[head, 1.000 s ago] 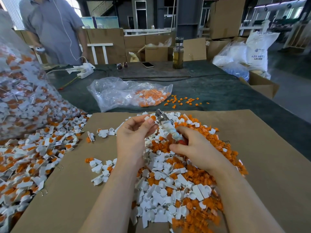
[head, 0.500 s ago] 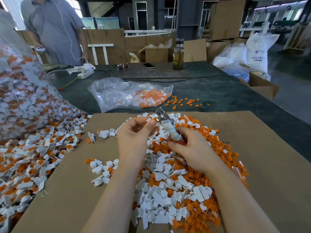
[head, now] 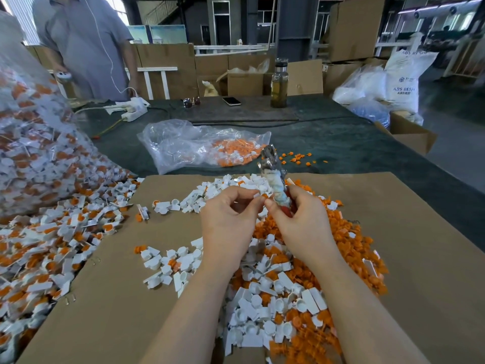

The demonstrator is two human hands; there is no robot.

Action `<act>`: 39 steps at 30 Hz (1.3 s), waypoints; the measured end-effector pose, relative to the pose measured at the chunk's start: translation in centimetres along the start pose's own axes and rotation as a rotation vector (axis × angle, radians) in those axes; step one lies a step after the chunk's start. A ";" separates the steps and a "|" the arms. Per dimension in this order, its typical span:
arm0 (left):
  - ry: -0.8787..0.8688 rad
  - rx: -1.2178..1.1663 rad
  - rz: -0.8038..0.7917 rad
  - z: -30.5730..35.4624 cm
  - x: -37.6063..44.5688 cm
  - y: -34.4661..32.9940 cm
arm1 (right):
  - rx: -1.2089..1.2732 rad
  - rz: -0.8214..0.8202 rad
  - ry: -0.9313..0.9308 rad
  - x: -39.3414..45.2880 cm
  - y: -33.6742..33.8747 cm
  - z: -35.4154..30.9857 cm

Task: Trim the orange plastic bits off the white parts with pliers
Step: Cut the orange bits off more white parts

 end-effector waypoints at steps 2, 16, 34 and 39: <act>-0.011 -0.002 0.000 0.1 0.0 0.0 | -0.001 0.003 0.000 0.0 0.1 0.0; 0.026 -0.383 0.021 -1.4 0.9 1.8 | 0.113 -0.361 -0.090 -0.3 -1.6 0.9; 0.017 -0.551 -0.009 -1.5 1.3 2.3 | -0.057 -0.472 -0.022 -0.8 -2.7 0.1; 0.030 -0.582 -0.017 -1.7 1.3 2.2 | -0.100 -0.437 -0.008 -0.8 -2.9 0.1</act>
Point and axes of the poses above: each hand's wrist, its own x-axis towards the middle knuckle, its own y-axis out of the back of the hand, z = x × y, the point moved 9 cm from there along x, towards the middle knuckle, and after that the axes turned 9 degrees about -z, right-handed, at the moved point
